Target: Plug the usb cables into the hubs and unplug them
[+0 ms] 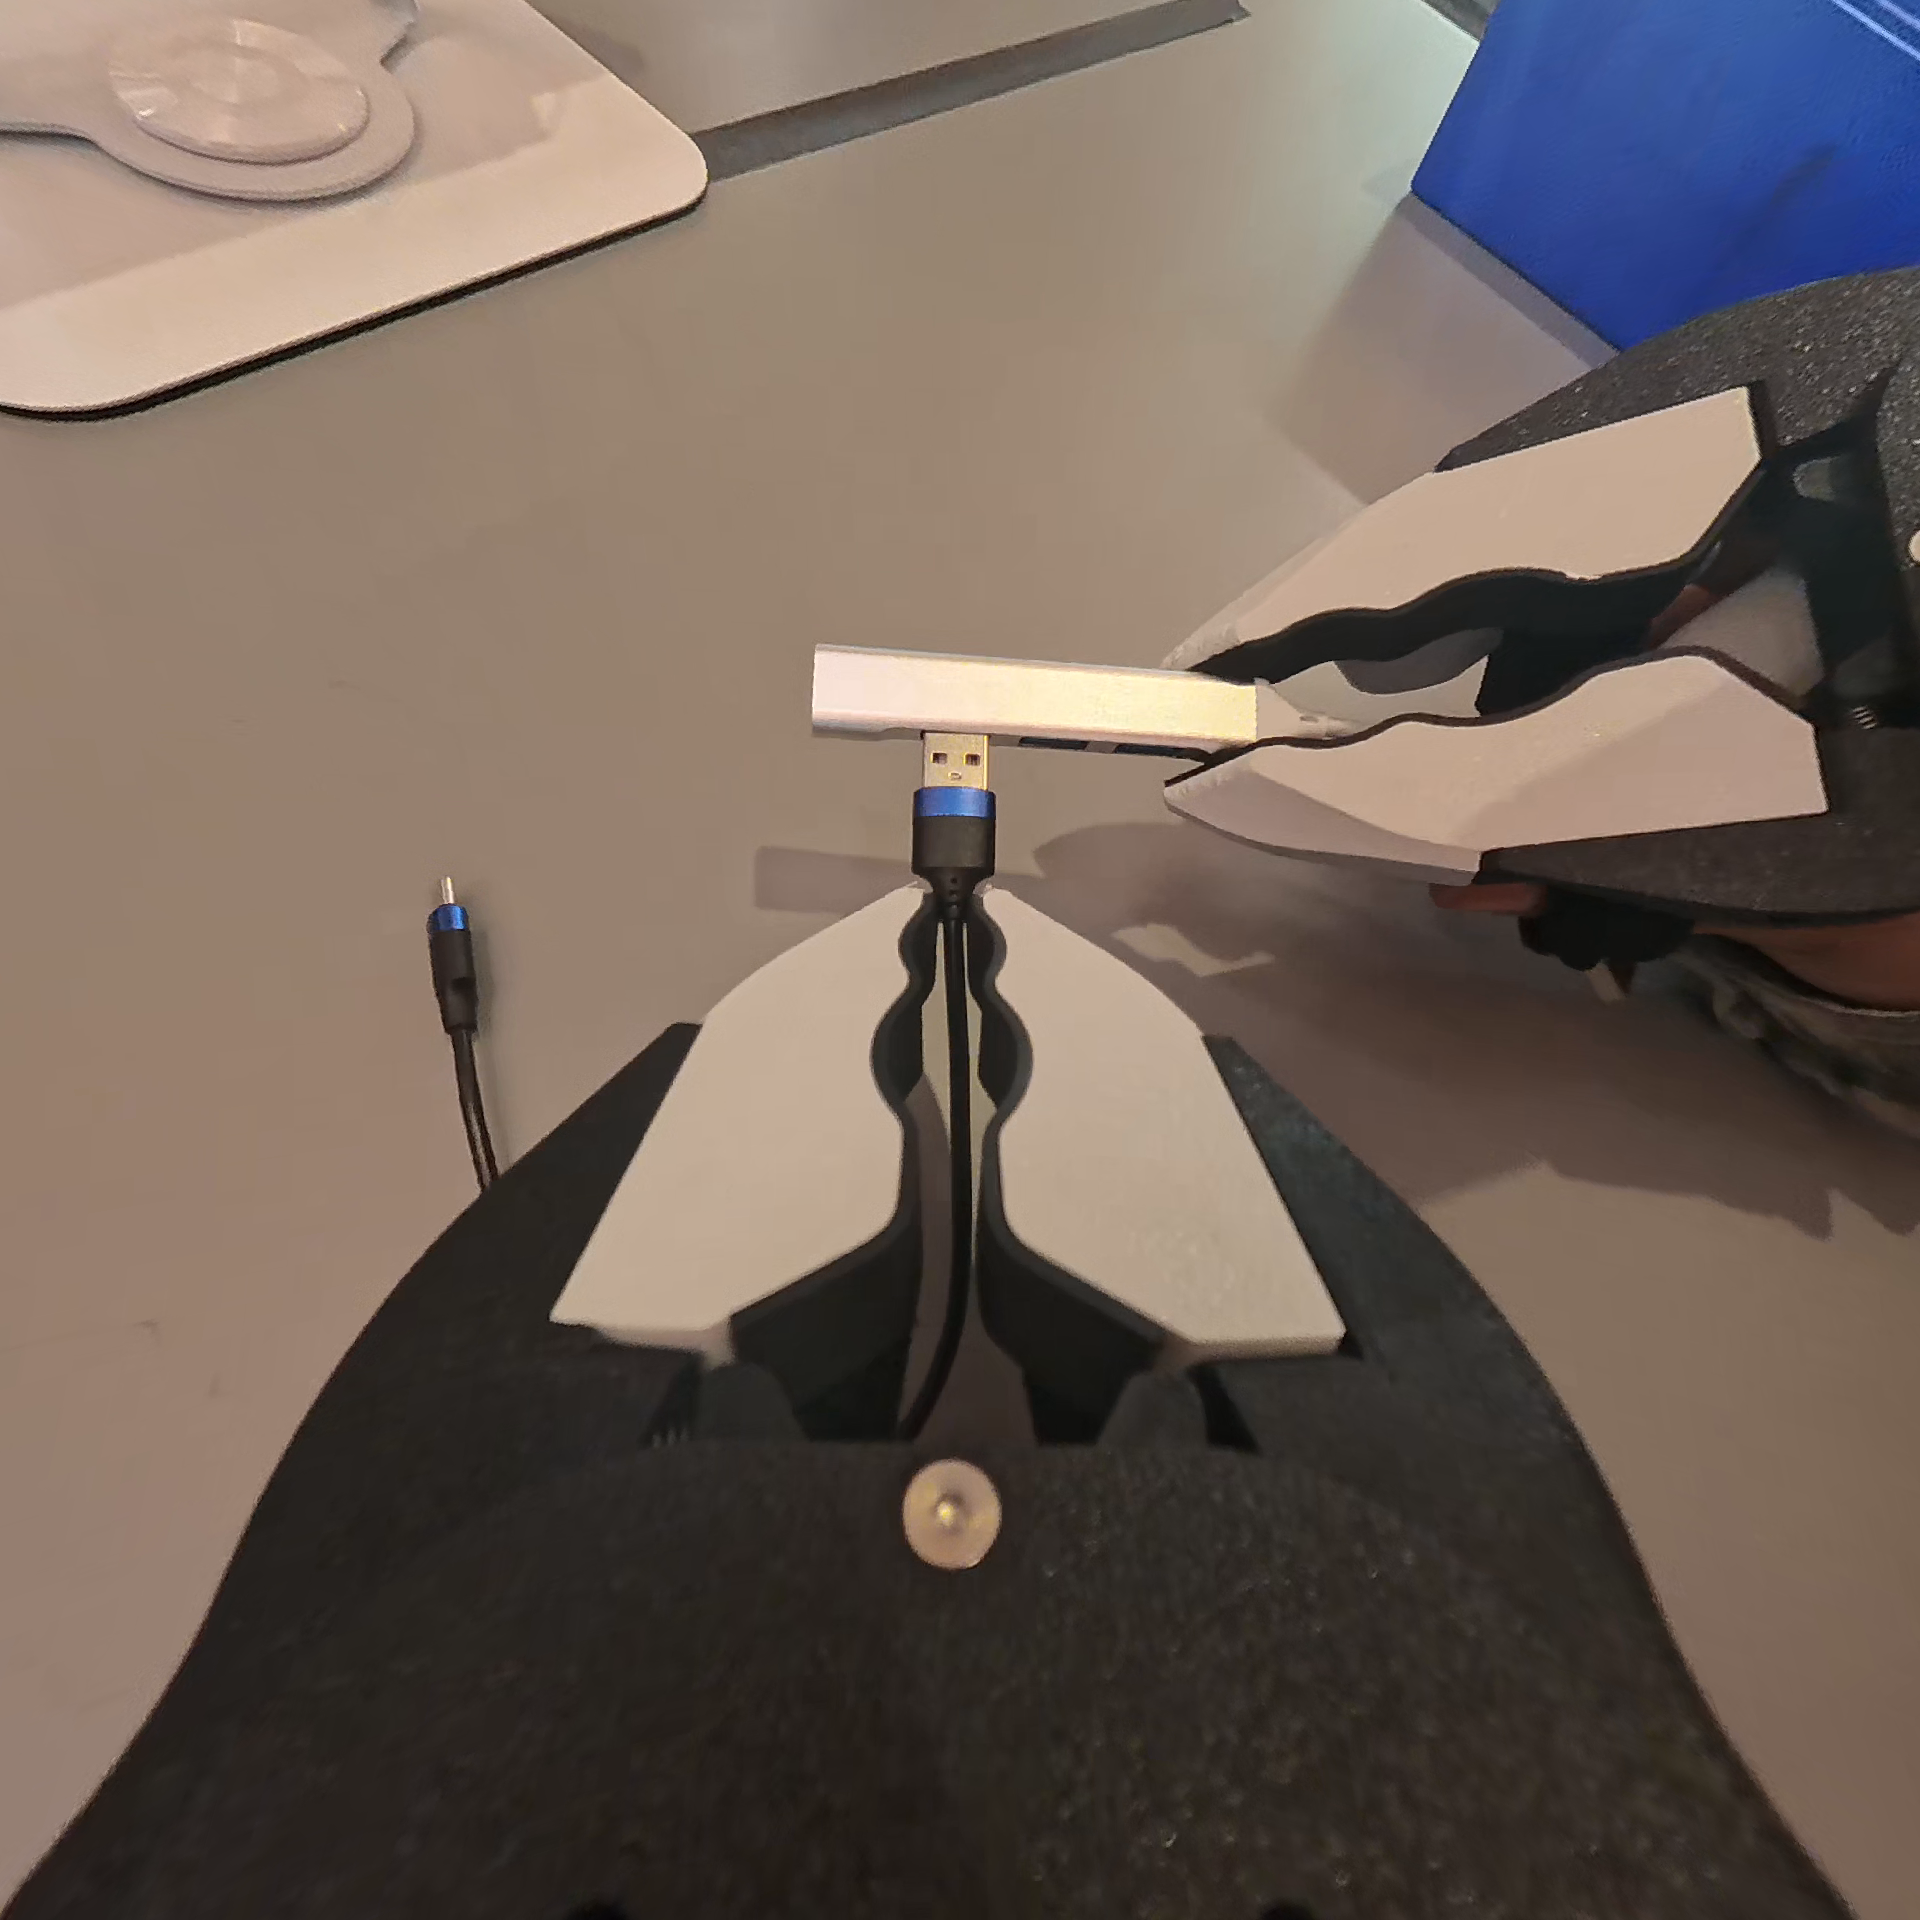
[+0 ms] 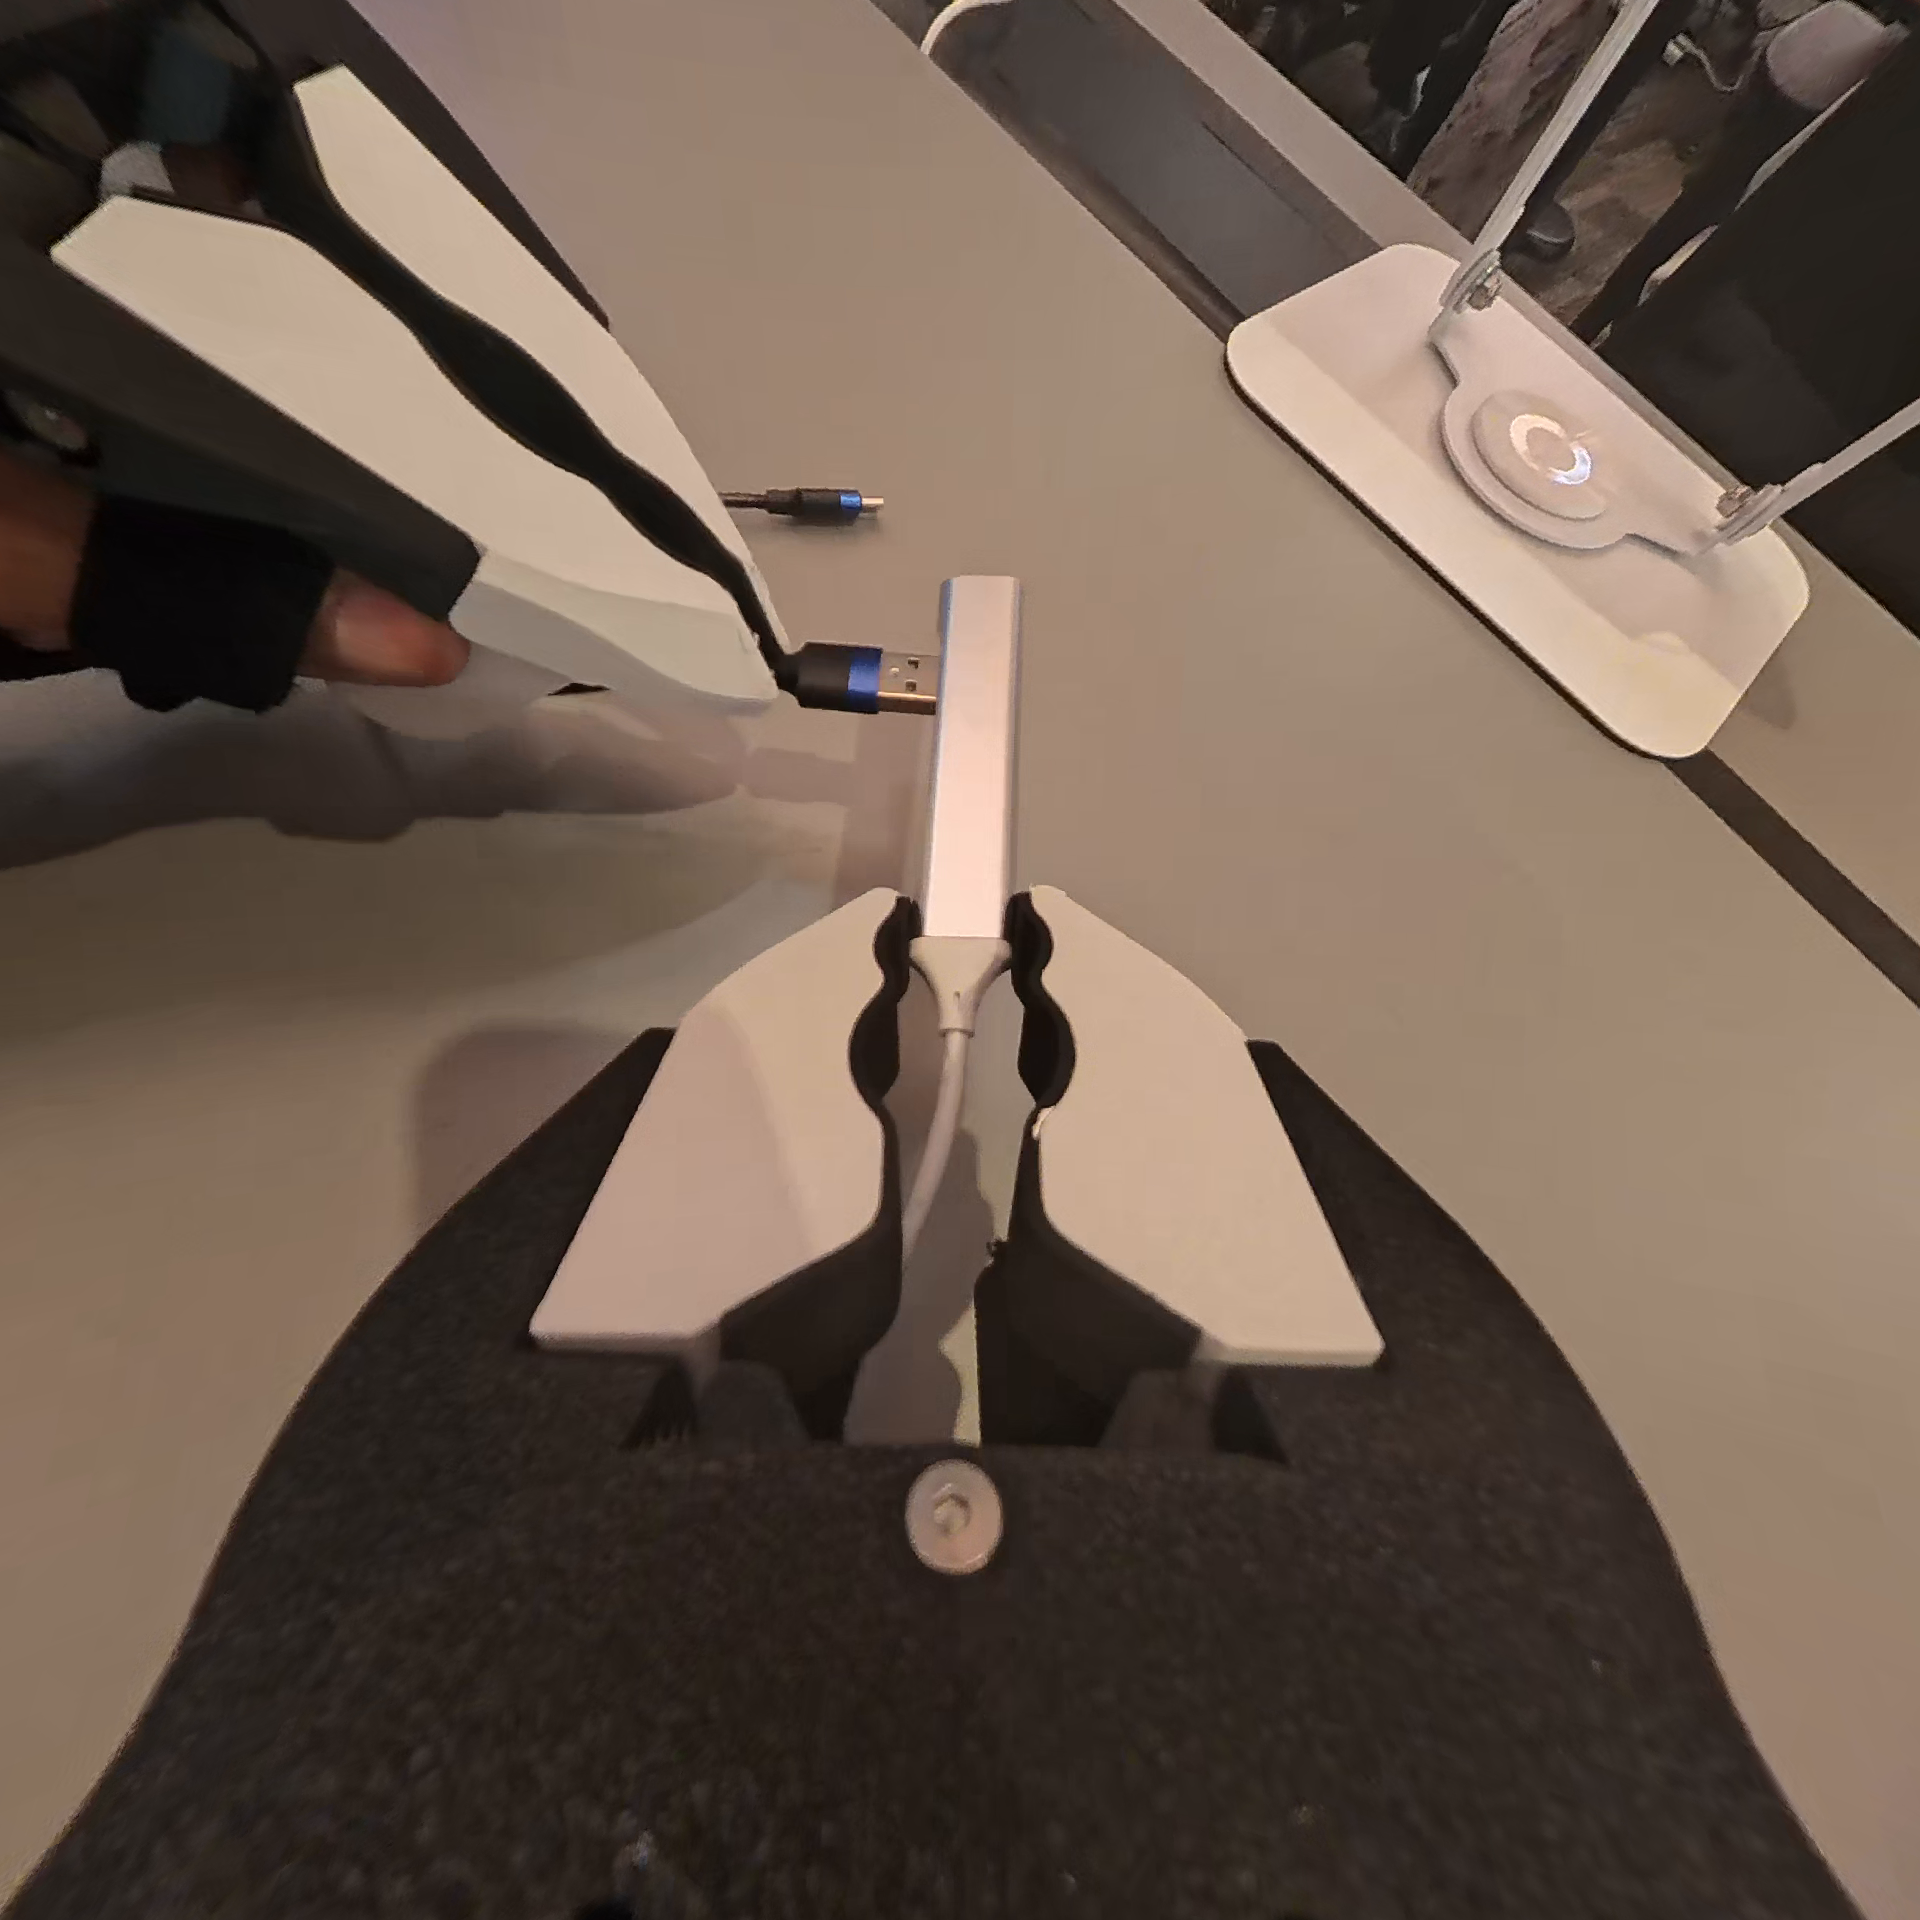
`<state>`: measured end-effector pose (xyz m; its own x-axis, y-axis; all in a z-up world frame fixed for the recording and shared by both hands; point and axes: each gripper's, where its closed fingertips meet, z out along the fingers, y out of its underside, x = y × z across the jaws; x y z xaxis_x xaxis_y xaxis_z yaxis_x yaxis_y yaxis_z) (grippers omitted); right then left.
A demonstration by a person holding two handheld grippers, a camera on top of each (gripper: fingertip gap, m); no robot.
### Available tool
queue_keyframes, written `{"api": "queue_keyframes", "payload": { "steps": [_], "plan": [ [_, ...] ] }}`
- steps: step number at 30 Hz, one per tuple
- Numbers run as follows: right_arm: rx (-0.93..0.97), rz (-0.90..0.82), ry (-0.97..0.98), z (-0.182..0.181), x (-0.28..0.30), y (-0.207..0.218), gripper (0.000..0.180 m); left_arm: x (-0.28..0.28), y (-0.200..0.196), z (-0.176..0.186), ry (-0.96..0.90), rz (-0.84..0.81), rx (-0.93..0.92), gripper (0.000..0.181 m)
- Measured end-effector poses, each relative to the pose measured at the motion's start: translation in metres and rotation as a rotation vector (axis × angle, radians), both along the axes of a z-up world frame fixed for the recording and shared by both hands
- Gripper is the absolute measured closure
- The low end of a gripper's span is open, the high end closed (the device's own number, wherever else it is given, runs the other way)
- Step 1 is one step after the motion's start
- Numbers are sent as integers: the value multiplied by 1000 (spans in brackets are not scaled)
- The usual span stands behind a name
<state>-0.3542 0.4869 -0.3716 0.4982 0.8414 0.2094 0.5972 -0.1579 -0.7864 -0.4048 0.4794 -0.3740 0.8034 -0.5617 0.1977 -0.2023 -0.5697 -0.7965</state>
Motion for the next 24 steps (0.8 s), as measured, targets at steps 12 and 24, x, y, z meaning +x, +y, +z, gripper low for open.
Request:
{"api": "queue_keyframes", "payload": {
  "steps": [12, 24],
  "plan": [
    [-7, 12, -6, 1, 2, -2, 162, 1, 1, 0, 103, -14, 55, 177],
    [25, 25, -17, 3, 1, -4, 162, 2, 0, -4, 107, -27, 40, 176]
  ]
}}
